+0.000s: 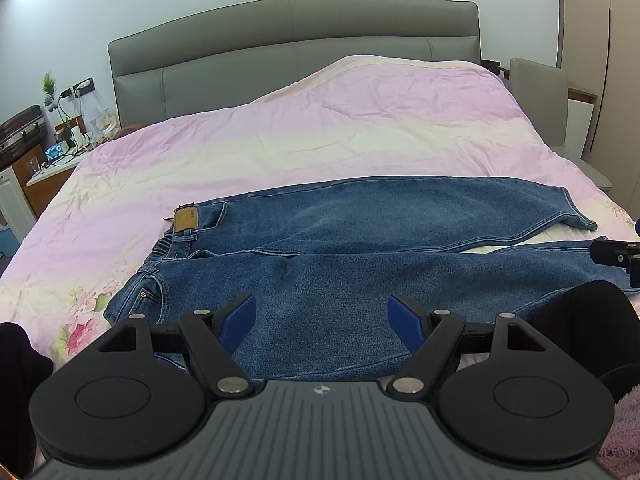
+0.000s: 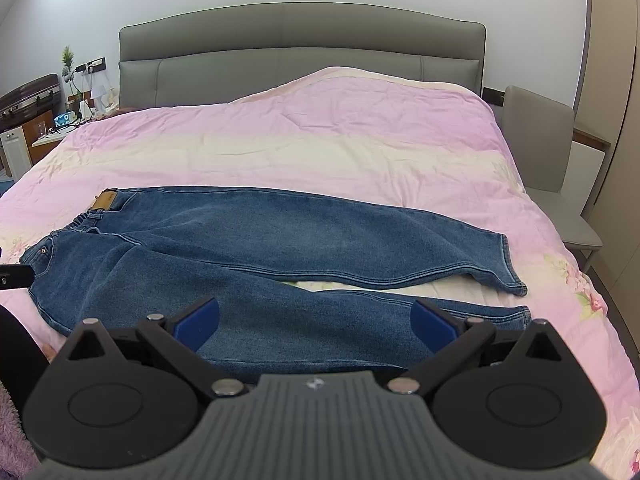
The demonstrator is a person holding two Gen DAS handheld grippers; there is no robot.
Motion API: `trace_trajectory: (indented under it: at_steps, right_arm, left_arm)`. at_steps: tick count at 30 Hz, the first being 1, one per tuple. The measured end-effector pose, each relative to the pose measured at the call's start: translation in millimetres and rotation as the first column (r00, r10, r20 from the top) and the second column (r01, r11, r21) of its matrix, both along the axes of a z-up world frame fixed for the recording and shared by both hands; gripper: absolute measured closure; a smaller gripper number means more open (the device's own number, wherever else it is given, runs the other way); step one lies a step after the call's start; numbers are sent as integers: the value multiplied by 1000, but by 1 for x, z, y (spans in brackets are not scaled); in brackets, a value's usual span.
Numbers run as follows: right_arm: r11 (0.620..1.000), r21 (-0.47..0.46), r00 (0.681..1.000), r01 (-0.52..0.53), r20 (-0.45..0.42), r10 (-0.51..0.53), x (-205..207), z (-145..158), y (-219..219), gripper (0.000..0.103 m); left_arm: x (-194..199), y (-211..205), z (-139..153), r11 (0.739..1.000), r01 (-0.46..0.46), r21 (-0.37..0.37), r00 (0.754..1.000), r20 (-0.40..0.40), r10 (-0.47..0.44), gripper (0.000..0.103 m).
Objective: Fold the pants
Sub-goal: 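Move both tools over the blue jeans toward the leg hems, then close the right tool on one leg hem while the left tool grips its side seam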
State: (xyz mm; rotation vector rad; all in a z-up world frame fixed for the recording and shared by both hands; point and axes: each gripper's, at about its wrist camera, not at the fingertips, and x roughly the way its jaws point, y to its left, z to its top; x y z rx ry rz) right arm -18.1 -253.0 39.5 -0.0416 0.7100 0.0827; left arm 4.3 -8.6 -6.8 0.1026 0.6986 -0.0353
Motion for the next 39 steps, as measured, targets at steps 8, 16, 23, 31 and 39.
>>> trace_trajectory:
  at_steps: [8, 16, 23, 31, 39]
  right_arm:
    - [1000, -6, 1000, -7, 6, 7, 0, 1, 2, 5]
    - [1000, -9, 1000, -8, 8, 8, -2, 0, 2, 5]
    - [1000, -11, 1000, -10, 12, 10, -4, 1, 3, 5]
    - [999, -41, 1000, -19, 18, 20, -1, -3, -7, 5]
    - [999, -48, 1000, 10, 17, -10, 10, -4, -58, 15]
  left_arm:
    - [0, -1, 1, 1000, 2, 0, 1000, -3, -2, 15]
    - [0, -2, 1, 1000, 3, -1, 1000, -2, -3, 15]
    - [1, -2, 3, 1000, 6, 3, 1000, -5, -6, 15]
    - [9, -2, -1, 995, 70, 69, 997, -18, -69, 15]
    - [29, -11, -13, 958, 265, 111, 962, -95, -255, 19]
